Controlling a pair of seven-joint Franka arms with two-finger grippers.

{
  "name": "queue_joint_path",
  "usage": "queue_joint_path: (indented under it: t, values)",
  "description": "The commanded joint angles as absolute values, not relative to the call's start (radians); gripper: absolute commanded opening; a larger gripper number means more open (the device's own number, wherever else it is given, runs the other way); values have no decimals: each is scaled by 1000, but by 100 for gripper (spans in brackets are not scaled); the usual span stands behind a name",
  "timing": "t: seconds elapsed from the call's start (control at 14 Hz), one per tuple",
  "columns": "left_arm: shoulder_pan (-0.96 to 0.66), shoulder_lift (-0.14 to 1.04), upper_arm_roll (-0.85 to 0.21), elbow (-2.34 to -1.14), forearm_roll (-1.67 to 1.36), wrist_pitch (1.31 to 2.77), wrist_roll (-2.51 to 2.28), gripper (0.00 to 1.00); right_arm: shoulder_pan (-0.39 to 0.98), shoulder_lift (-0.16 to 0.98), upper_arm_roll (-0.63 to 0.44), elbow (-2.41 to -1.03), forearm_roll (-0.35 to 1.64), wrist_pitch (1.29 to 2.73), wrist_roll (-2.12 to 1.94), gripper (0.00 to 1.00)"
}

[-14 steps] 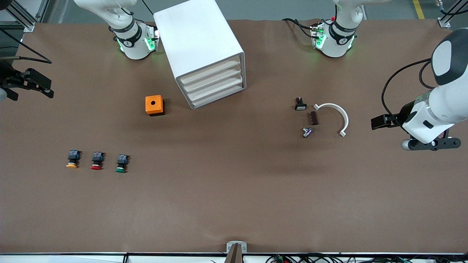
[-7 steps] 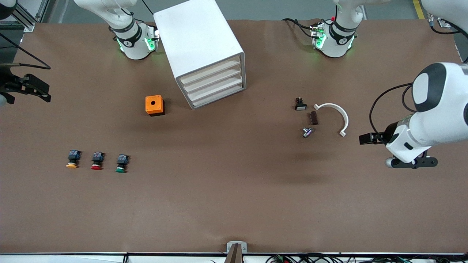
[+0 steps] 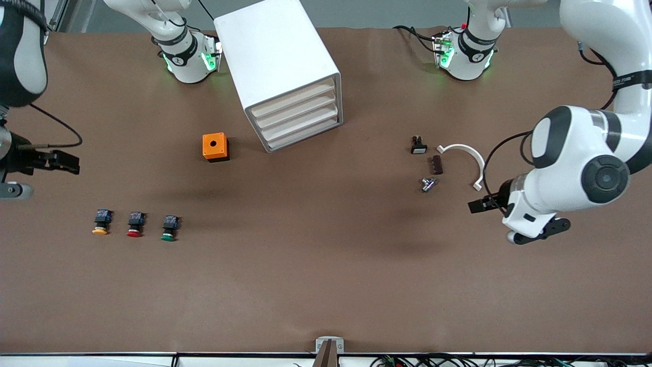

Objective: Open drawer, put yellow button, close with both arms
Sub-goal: 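Reach the left gripper to the drawer while the right gripper nears the yellow button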

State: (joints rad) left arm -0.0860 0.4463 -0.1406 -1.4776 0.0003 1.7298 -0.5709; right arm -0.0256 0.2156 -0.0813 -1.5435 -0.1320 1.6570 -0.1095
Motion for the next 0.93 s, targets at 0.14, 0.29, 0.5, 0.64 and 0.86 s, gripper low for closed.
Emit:
queue_joint_path:
  t: [0.14,0.29,0.5,0.64,0.86]
  values:
    - [-182,505,-138,-1448,-11,1721,-920,100,-123,299,-69,-1664,-153,1866,-124,100]
    - [-227,523,-137,-1448,-56,1718,-1146,100,-150,379,-69,-1666,-153,1955,-124,100]
    - [-274,552,-138,-1448,-168,1717,-1433,100,-182,480,-69,-1672,-153,2081,-124,100]
    - [-301,555,-138,-1450,-247,1715,-1643,100,-195,541,-69,-1672,-153,2161,-126,100]
    - [-325,554,-140,-1451,-323,1704,-1811,100,-221,601,-68,-1672,-152,2230,-127,100]
